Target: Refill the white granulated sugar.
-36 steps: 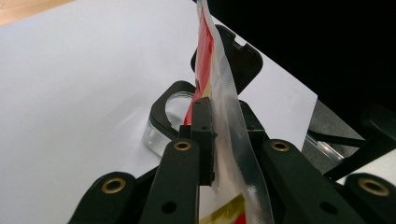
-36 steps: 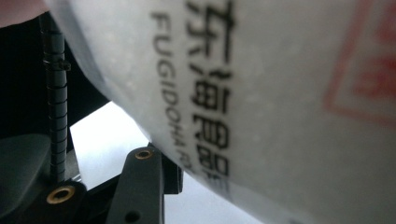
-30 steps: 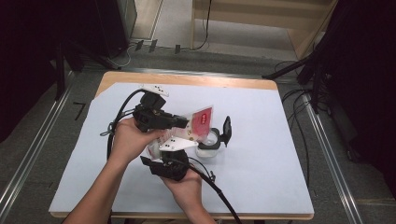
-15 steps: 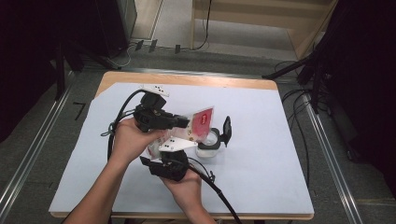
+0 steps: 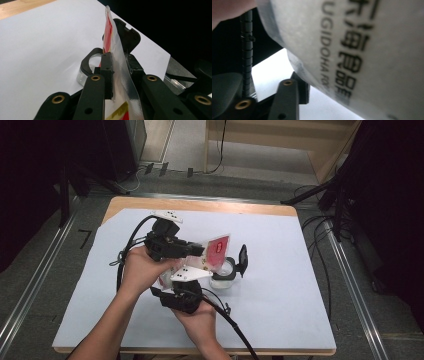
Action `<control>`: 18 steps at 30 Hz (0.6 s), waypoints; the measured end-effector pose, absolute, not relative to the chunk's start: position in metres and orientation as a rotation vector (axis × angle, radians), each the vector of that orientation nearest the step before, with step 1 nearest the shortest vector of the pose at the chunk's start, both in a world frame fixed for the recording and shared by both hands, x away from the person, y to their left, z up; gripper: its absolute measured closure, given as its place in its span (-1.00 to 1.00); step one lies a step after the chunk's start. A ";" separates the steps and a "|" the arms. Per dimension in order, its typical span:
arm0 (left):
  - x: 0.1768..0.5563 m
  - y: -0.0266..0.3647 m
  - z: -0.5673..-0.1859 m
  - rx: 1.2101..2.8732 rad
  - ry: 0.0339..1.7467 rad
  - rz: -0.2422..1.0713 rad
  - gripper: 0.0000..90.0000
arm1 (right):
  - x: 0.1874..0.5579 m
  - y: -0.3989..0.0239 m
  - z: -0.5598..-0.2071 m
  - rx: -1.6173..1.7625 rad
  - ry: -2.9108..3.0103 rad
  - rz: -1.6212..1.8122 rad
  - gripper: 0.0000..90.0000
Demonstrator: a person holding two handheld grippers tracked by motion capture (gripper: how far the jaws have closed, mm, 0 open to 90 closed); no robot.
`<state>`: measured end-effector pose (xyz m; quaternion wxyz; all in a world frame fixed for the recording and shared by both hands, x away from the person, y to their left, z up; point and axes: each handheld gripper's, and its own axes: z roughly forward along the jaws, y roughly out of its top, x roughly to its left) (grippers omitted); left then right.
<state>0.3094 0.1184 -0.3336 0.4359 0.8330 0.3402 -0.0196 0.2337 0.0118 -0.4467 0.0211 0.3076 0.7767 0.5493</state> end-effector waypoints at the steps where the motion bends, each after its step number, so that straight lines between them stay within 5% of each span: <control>1: 0.309 0.118 -0.334 2.073 0.846 -0.049 0.79 | 0.234 0.012 -0.447 0.953 2.407 1.704 0.39; 18: 0.313 0.116 -0.332 2.077 0.837 -0.068 0.82 | 0.234 0.011 -0.445 0.964 2.391 1.705 0.39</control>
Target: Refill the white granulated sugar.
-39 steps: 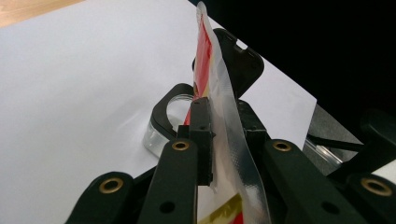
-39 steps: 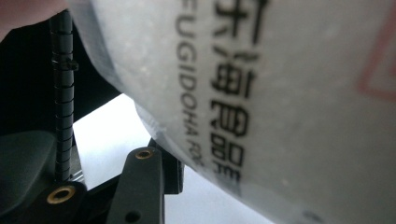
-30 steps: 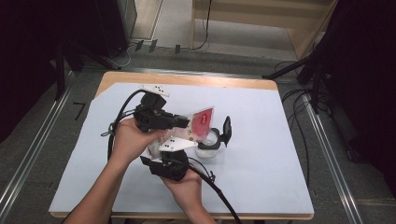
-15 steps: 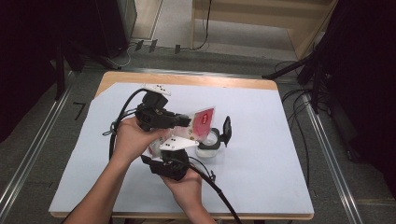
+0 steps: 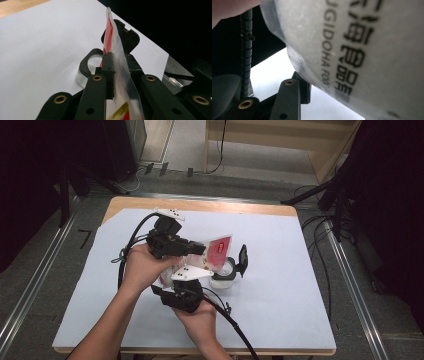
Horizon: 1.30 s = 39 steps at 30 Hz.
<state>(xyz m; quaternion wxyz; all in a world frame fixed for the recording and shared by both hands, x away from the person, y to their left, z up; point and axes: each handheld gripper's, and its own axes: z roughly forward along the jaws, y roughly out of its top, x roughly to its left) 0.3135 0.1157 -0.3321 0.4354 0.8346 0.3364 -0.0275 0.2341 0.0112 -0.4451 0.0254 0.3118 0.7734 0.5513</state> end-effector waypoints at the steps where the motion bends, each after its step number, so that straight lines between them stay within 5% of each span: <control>1: 0.313 0.116 -0.332 2.077 0.837 -0.069 0.82 | 0.234 0.011 -0.445 0.962 2.393 1.703 0.39; 39: 0.311 0.113 -0.331 2.109 0.827 -0.038 0.93 | 0.232 0.011 -0.447 0.963 2.379 1.713 0.39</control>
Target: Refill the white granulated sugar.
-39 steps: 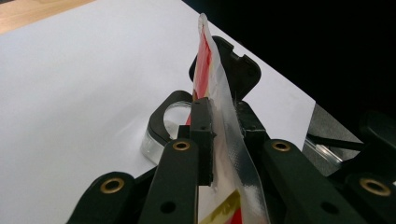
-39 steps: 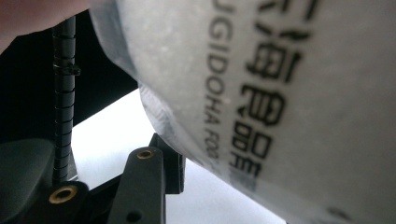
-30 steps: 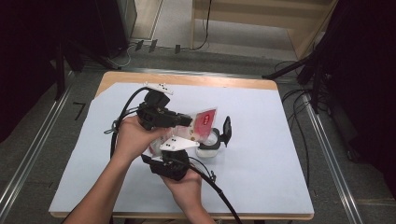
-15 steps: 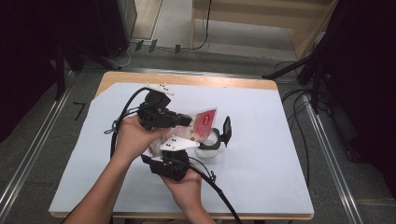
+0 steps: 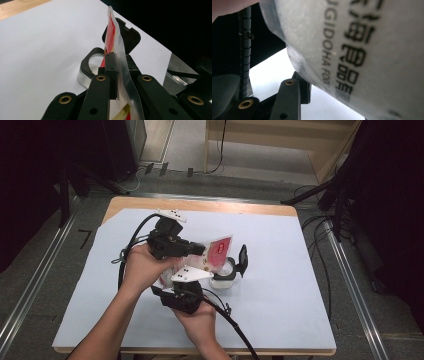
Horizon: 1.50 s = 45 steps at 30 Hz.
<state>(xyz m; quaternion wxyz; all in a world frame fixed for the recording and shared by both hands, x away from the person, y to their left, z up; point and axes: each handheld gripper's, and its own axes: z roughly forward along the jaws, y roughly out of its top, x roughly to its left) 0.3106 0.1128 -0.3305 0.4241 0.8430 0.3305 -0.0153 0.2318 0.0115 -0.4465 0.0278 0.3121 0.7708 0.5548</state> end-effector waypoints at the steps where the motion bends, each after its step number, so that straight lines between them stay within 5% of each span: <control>1: 0.310 0.113 -0.330 2.117 0.828 -0.036 0.96 | 0.232 0.011 -0.447 0.963 2.380 1.712 0.40; 45: 0.309 0.107 -0.328 2.101 0.821 -0.005 0.97 | 0.232 0.008 -0.443 0.972 2.366 1.719 0.40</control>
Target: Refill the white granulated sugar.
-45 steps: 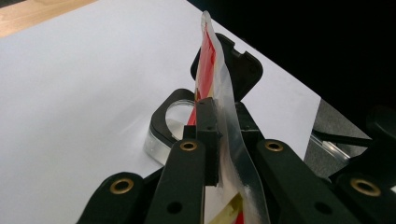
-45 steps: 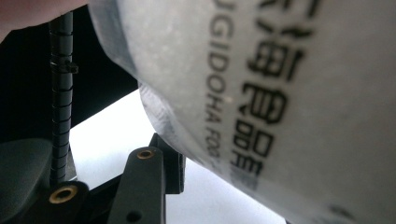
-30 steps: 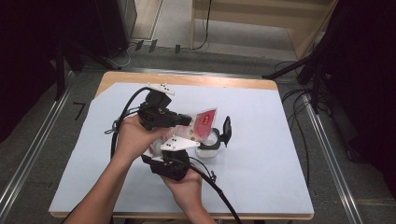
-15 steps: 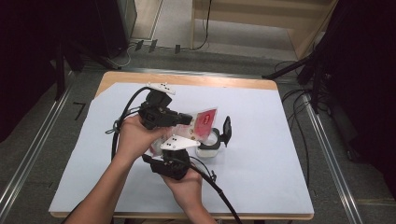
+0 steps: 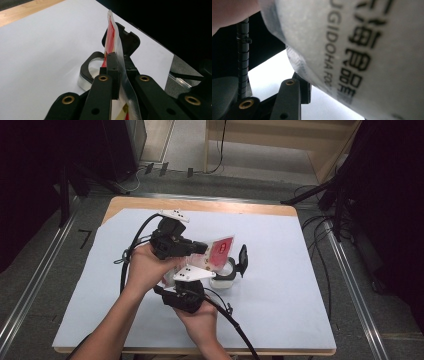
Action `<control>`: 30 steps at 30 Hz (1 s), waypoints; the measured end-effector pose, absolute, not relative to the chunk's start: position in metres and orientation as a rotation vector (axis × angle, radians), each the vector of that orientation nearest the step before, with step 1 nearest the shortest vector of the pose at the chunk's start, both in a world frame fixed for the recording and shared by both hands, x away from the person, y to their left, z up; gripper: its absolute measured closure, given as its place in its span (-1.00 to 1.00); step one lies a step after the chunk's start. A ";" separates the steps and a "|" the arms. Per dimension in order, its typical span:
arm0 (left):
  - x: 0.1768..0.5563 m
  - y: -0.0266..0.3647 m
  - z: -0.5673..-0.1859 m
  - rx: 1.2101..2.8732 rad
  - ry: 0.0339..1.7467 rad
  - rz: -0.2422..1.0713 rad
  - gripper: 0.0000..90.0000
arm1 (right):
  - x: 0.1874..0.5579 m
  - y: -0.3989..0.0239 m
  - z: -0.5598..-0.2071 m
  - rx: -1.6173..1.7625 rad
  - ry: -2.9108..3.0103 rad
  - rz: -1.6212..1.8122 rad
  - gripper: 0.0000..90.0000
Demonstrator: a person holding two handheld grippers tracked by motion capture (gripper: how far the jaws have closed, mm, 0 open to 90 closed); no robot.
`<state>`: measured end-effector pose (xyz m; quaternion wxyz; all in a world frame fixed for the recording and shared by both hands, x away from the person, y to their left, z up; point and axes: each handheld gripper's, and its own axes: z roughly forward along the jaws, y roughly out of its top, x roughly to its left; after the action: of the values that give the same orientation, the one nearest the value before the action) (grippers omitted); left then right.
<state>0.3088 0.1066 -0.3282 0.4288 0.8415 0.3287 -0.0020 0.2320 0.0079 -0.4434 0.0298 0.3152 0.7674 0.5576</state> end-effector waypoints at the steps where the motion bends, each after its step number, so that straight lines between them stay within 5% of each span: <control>1: 0.309 0.107 -0.328 2.101 0.822 -0.007 0.97 | 0.232 0.008 -0.443 0.970 2.365 1.719 0.40; 30: 0.309 0.107 -0.329 2.094 0.818 -0.016 0.95 | 0.231 0.009 -0.444 0.972 2.363 1.725 0.40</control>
<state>0.3089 0.1071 -0.3293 0.4319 0.8401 0.3282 -0.0066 0.2311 0.0088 -0.4441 0.0295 0.3151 0.7661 0.5594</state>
